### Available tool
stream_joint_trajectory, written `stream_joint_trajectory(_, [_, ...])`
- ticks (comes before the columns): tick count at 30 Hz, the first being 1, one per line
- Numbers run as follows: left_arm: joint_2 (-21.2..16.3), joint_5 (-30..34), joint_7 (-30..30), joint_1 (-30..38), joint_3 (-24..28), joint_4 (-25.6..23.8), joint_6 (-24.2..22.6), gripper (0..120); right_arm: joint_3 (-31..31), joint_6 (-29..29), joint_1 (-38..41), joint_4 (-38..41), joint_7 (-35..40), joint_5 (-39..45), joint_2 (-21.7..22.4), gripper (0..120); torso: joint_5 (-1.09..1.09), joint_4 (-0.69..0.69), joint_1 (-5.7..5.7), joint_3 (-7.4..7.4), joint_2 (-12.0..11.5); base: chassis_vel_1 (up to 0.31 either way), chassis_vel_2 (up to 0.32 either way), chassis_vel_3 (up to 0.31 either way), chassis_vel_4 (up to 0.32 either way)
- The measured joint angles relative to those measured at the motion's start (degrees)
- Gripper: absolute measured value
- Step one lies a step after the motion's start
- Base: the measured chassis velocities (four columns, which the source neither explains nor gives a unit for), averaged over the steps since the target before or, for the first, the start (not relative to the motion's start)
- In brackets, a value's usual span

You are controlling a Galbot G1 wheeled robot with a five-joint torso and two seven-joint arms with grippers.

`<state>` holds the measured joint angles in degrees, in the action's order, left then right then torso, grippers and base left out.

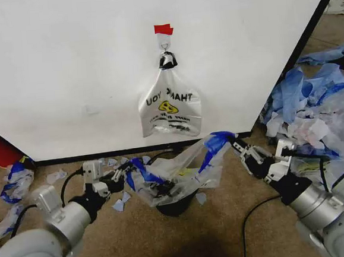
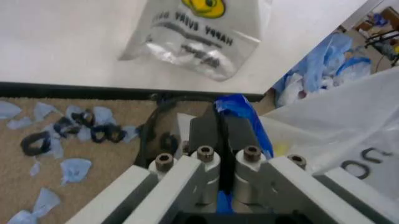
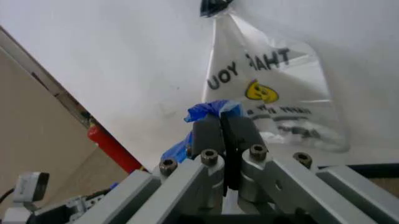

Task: Pick up the garbage bag from the wall and place it over the trash bin.

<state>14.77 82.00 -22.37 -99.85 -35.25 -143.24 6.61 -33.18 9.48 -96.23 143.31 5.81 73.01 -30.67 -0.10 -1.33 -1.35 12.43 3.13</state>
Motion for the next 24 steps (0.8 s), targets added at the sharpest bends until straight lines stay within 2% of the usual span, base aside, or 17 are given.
stream_joint_trajectory(4, [0.0, -0.5, -2.3, 1.0, -0.9, 0.0, 0.6, 0, 0.3, 1.1, 0.7, 0.0, -1.6, 1.0, -0.2, 0, 0.06, -0.04, 0.00, 0.00, 0.0, 0.000, 0.000, 0.000, 0.000])
stream_joint_trajectory(8, [0.1, -1.2, -3.6, 1.7, -1.2, 0.0, 1.1, 0, 0.0, 2.1, 1.5, 0.0, -5.0, 2.8, 1.0, 0, 0.02, -0.03, 0.00, 0.00, 0.0, 0.000, 0.000, 0.000, 0.000])
stream_joint_trajectory(17, [2.7, -7.3, -4.3, 1.3, 0.3, 0.0, 1.2, 0, 3.2, 2.5, 4.0, -4.8, -12.5, 1.0, -0.4, 0, 0.03, -0.03, 0.00, 0.00, 0.0, 0.000, 0.000, 0.000, 0.000])
stream_joint_trajectory(24, [4.0, -9.0, -4.4, 1.5, 0.8, 0.0, 1.5, 0, 9.1, 2.9, 9.8, -9.9, -13.7, 0.8, -1.7, 0, 0.05, -0.01, 0.00, 0.00, 0.0, 0.000, 0.000, 0.000, 0.000])
